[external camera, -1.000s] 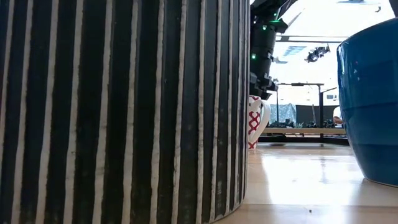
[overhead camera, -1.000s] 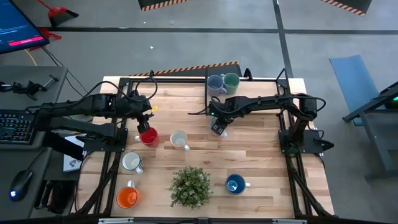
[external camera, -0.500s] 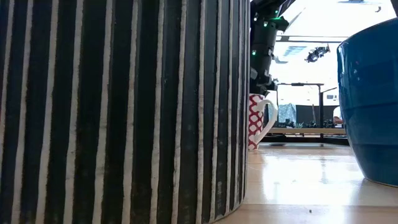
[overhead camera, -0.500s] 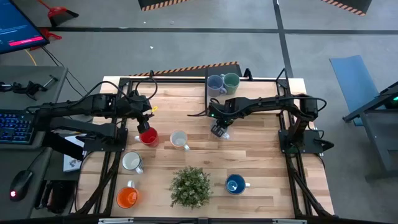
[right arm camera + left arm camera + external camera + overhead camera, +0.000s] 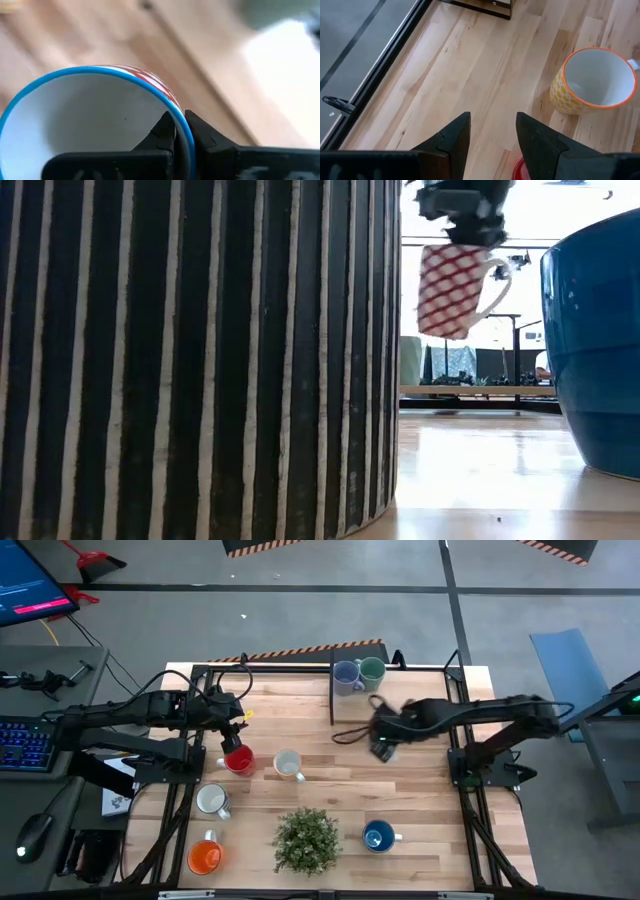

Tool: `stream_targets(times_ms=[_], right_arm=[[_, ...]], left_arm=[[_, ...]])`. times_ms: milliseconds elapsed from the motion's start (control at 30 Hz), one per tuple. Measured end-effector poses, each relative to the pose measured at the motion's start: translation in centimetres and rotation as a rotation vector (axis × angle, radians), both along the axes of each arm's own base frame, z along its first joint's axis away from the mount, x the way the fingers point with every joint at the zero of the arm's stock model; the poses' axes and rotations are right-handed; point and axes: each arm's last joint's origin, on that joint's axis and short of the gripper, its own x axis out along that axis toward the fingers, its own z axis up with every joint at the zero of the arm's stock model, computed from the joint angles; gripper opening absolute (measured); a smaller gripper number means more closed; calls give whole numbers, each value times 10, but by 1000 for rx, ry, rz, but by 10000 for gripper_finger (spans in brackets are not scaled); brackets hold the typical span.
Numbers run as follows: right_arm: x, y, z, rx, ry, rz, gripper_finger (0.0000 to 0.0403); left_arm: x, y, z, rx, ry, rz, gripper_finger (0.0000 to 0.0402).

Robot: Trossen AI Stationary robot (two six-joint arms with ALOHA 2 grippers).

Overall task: Place coffee mugs
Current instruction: Put the red patterned mug on the shelf

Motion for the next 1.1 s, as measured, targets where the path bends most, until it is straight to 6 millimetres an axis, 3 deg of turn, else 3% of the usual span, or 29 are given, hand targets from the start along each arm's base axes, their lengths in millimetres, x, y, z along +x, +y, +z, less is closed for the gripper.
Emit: stream_targets(times_ms=[200, 433, 767, 1100], right_arm=[[-53, -23, 27, -129, 45, -213, 1], [-78, -77, 38, -168, 68, -331, 1], [-70, -167, 20, -59, -31, -320, 0], [-55, -214, -34, 40, 158, -298, 0]], left_arm=[[0, 0, 0, 6, 3, -6, 147], [1, 0, 1, 7, -6, -5, 147], [1, 0, 1, 7, -6, -1, 147], [1, 0, 1, -6, -15, 16, 147]])
